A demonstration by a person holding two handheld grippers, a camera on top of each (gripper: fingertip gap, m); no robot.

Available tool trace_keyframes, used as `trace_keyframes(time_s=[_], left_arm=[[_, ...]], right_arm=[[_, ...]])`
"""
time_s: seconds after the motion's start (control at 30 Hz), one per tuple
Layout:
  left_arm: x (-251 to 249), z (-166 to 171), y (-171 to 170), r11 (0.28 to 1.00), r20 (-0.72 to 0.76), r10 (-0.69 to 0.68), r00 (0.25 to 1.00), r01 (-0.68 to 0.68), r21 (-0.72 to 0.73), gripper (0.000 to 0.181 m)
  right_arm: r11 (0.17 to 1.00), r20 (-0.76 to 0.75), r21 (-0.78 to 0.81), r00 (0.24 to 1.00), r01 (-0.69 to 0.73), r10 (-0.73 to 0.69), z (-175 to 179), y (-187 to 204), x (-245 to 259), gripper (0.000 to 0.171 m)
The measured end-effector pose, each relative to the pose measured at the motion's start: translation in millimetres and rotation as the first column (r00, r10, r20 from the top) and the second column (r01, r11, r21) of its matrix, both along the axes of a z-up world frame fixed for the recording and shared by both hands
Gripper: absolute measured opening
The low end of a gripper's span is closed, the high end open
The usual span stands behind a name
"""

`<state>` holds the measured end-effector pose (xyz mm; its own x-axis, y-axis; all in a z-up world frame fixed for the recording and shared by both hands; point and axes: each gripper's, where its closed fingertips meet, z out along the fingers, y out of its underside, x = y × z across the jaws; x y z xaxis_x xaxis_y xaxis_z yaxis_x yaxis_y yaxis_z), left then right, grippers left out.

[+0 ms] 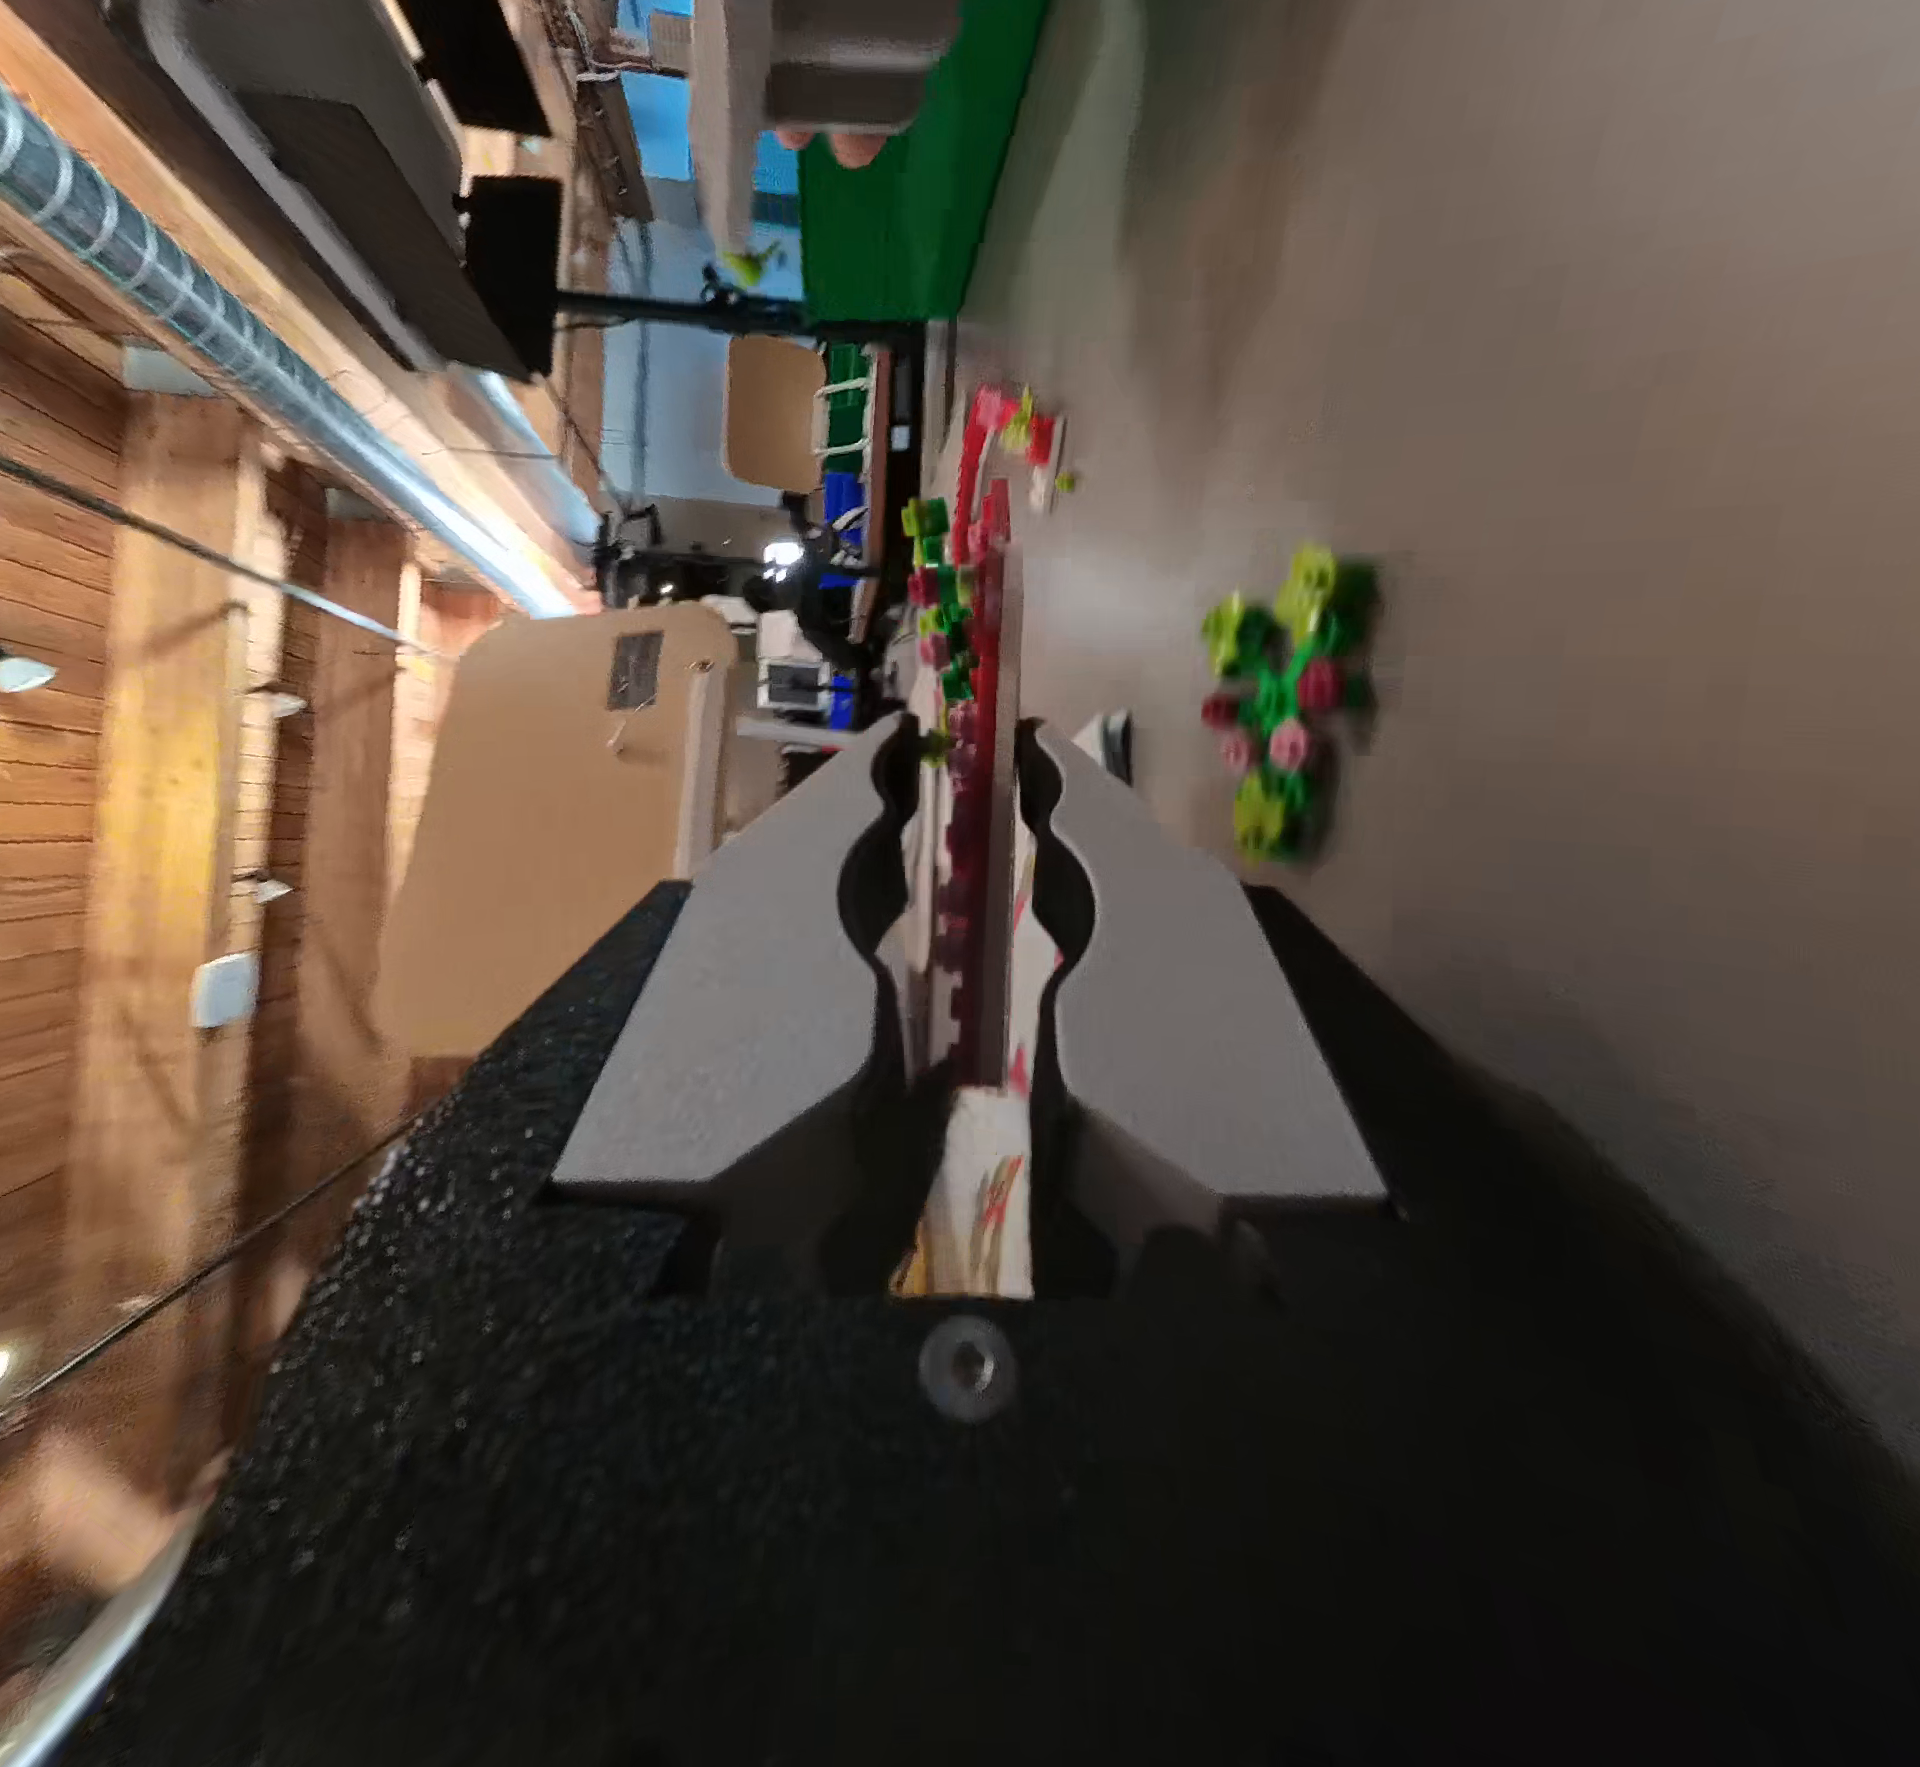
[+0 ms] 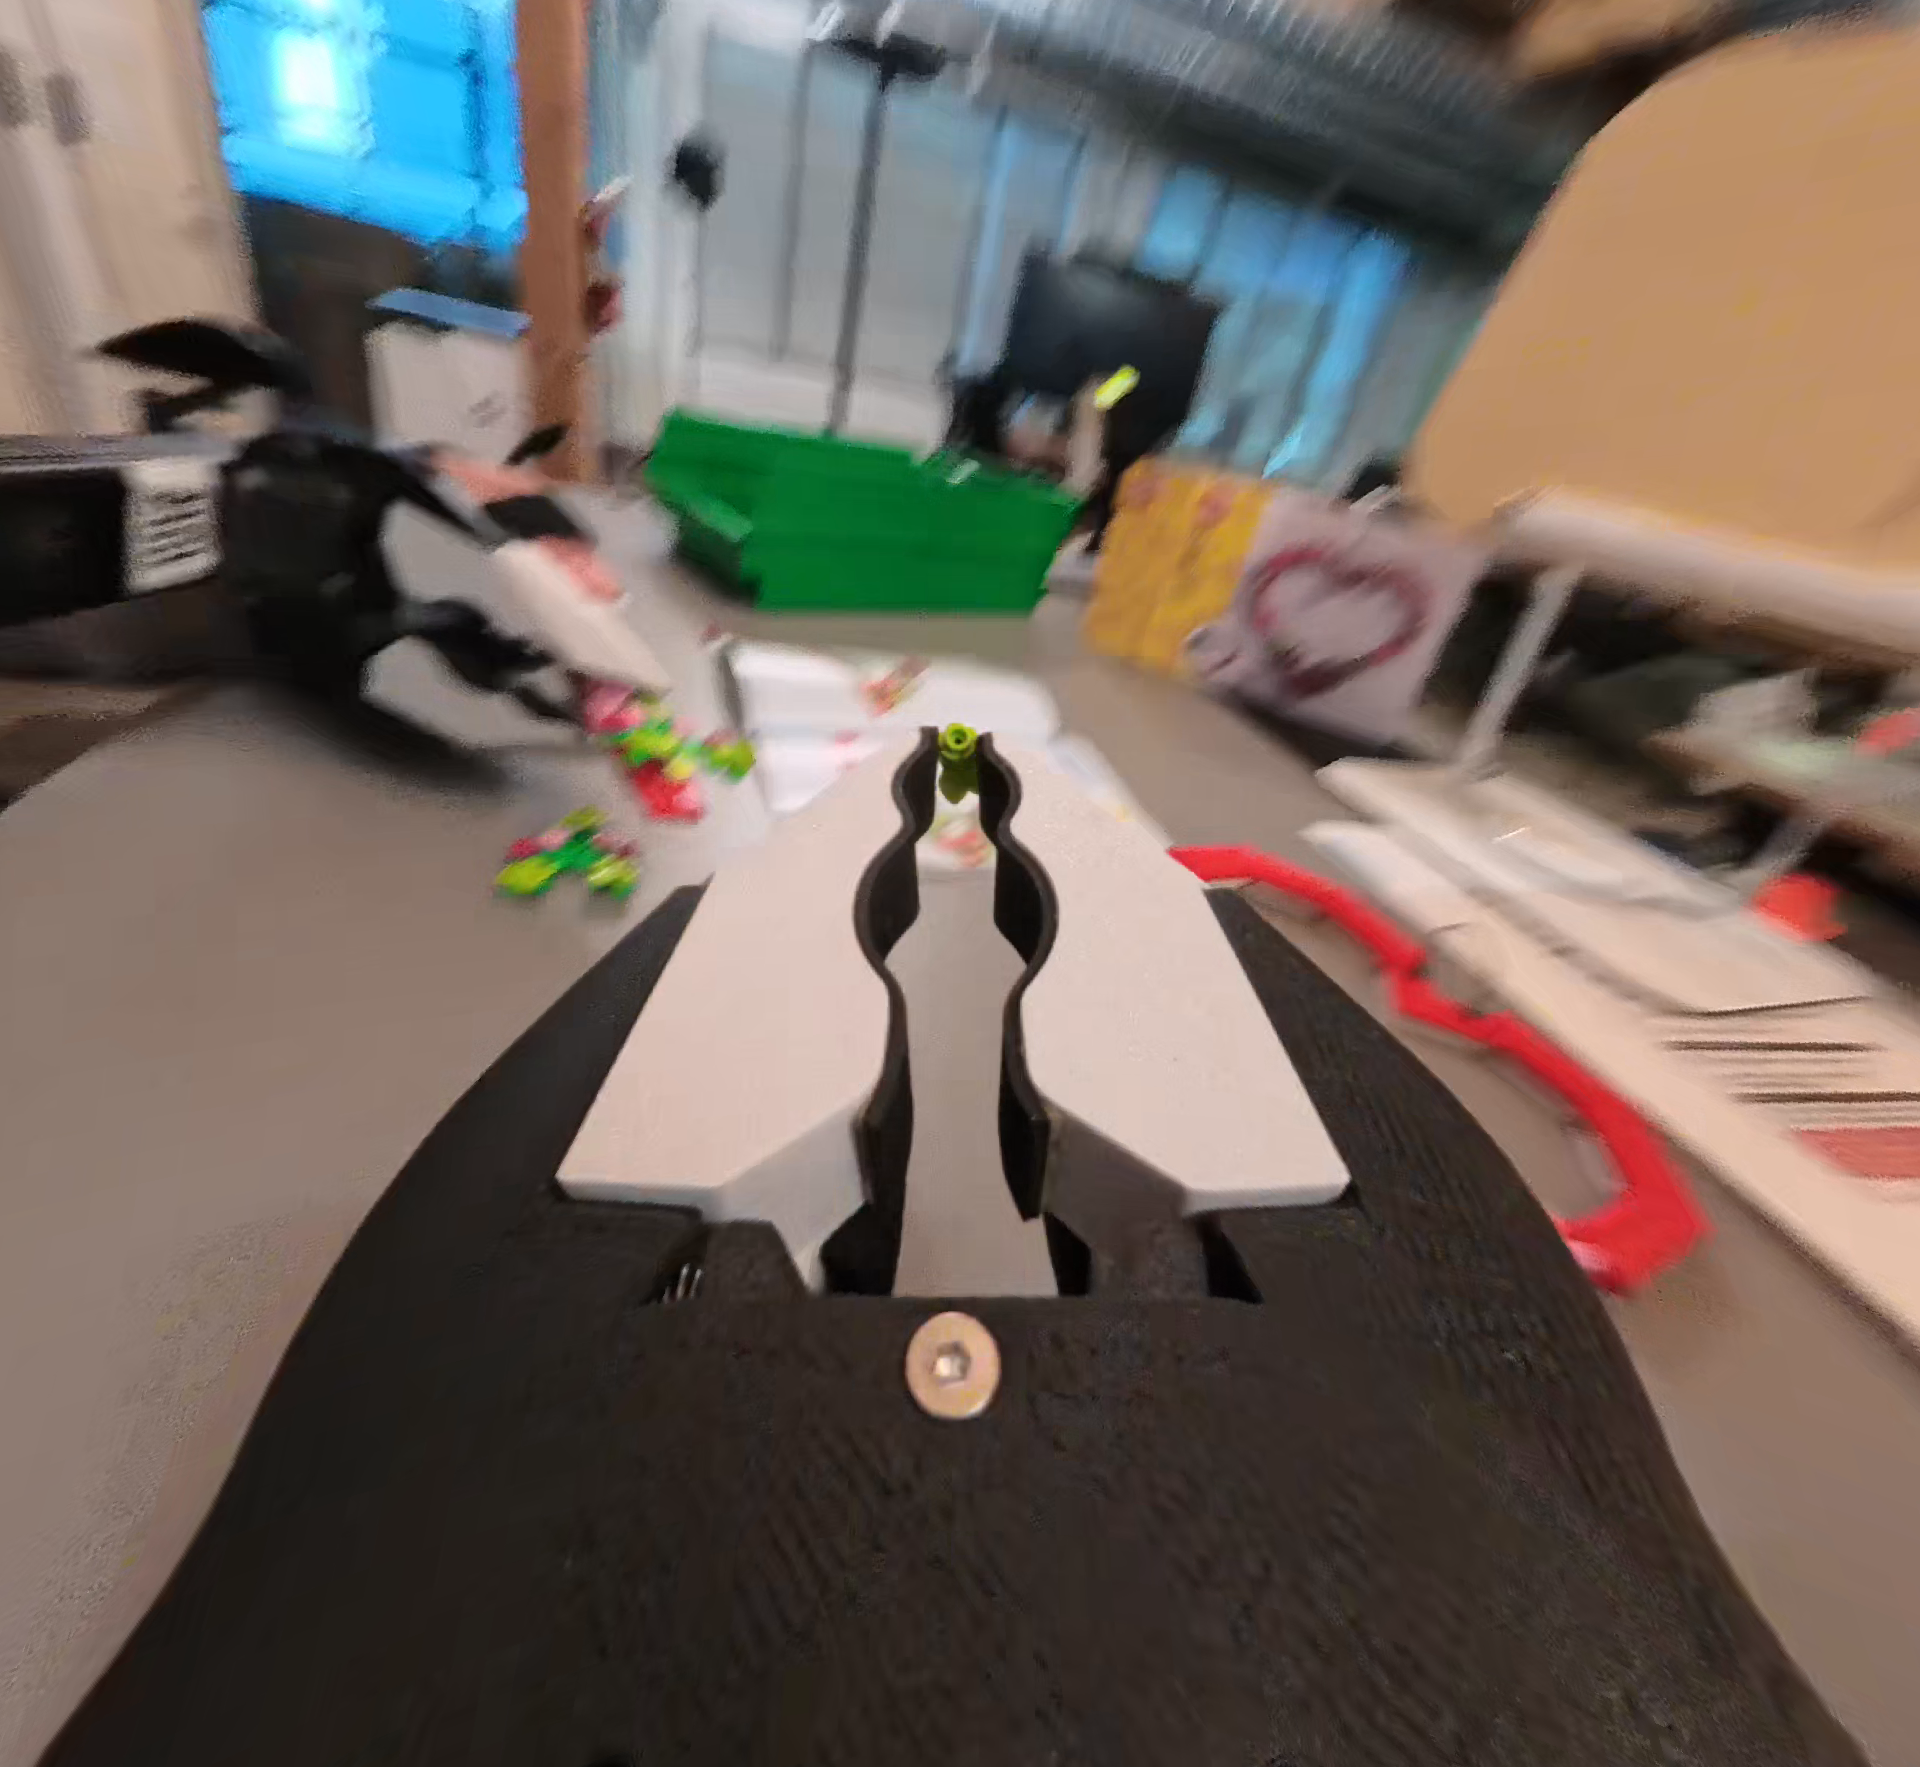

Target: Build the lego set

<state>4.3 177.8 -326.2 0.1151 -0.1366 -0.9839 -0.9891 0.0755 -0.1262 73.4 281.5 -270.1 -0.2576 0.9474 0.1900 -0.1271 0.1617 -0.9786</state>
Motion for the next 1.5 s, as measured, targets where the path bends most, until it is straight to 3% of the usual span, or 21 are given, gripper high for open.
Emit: trace_keyframes(time_s=[0.1, 0.2, 0.33, 0.43, 0.67, 0.8, 0.9, 1.0, 1.03, 1.1, 1.17, 1.2, 1.3, 1.5], left_arm=[[21, -1, 17, 0.997, 0.085, 0.014, 0.996, -0.008, -0.072, 0.016], [46, -17, 27, 0.977, 0.115, -0.038, 0.993, 0.061, -0.204, 0.016], [59, -30, 41, 0.968, -0.029, -0.077, 0.997, 0.068, -0.240, 0.016], [63, -39, 44, 0.955, -0.058, -0.107, 0.993, 0.086, -0.283, 0.016], [66, -38, 40, 0.901, 0.052, -0.116, 0.992, 0.127, -0.415, 0.021], [71, -43, 35, 0.824, 0.132, -0.091, 0.987, 0.149, -0.546, 0.023], [74, -39, 29, 0.748, 0.268, 0.007, 0.964, 0.172, -0.640, 0.043], [81, -16, 35, 0.790, 0.443, 0.057, 0.895, 0.231, -0.568, 0.050], [86, 0, 39, 0.835, 0.511, 0.038, 0.859, 0.253, -0.489, 0.044], [92, 35, 50, 0.928, 0.619, -0.016, 0.786, 0.242, -0.283, 0.033], [93, 61, 57, 0.975, 0.681, -0.043, 0.731, 0.179, -0.130, 0.031], [95, 70, 60, 0.984, 0.711, -0.052, 0.701, 0.158, -0.085, 0.041], [106, 96, 62, 0.986, 0.783, -0.138, 0.607, 0.159, 0.050, 0.035], [113, 116, 62, 0.970, 0.756, -0.244, 0.607, 0.155, 0.189, 0.021]], right_arm=[[0.956, -0.168, 0.063, 0.948, 0.286, -0.272, 14, 30, 16, 0.005], [0.927, -0.224, 0.087, 0.914, 0.365, -0.339, 22, 35, 27, 0.005], [0.936, -0.190, 0.047, 0.923, 0.349, -0.335, 18, 40, 27, 0.005], [0.945, -0.173, 0.033, 0.933, 0.326, -0.315, 16, 38, 26, 0.006], [0.958, -0.157, 0.034, 0.948, 0.284, -0.276, 14, 33, 23, 0.005], [0.966, -0.151, 0.021, 0.956, 0.256, -0.251, 14, 31, 23, 0.006], [0.978, -0.133, -0.001, 0.969, 0.210, -0.208, 14, 27, 23, 0.005], [0.986, -0.117, -0.166, 0.992, 0.034, -0.053, 21, 11, 23, 0.005], [0.955, -0.133, -0.289, 0.991, -0.070, 0.032, 29, 4, 25, 0.005], [0.789, -0.215, -0.548, 0.958, -0.278, 0.189, 47, -7, 30, 0.005], [0.597, -0.308, -0.684, 0.907, -0.420, 0.286, 58, -14, 35, 0.005], [0.539, -0.331, -0.709, 0.890, -0.454, 0.315, 59, -18, 35, 0.005], [0.435, -0.377, -0.731, 0.842, -0.526, 0.386, 61, -31, 38, 0.005], [0.316, -0.444, -0.736, 0.780, -0.598, 0.441, 68, -41, 44, 0.005]])
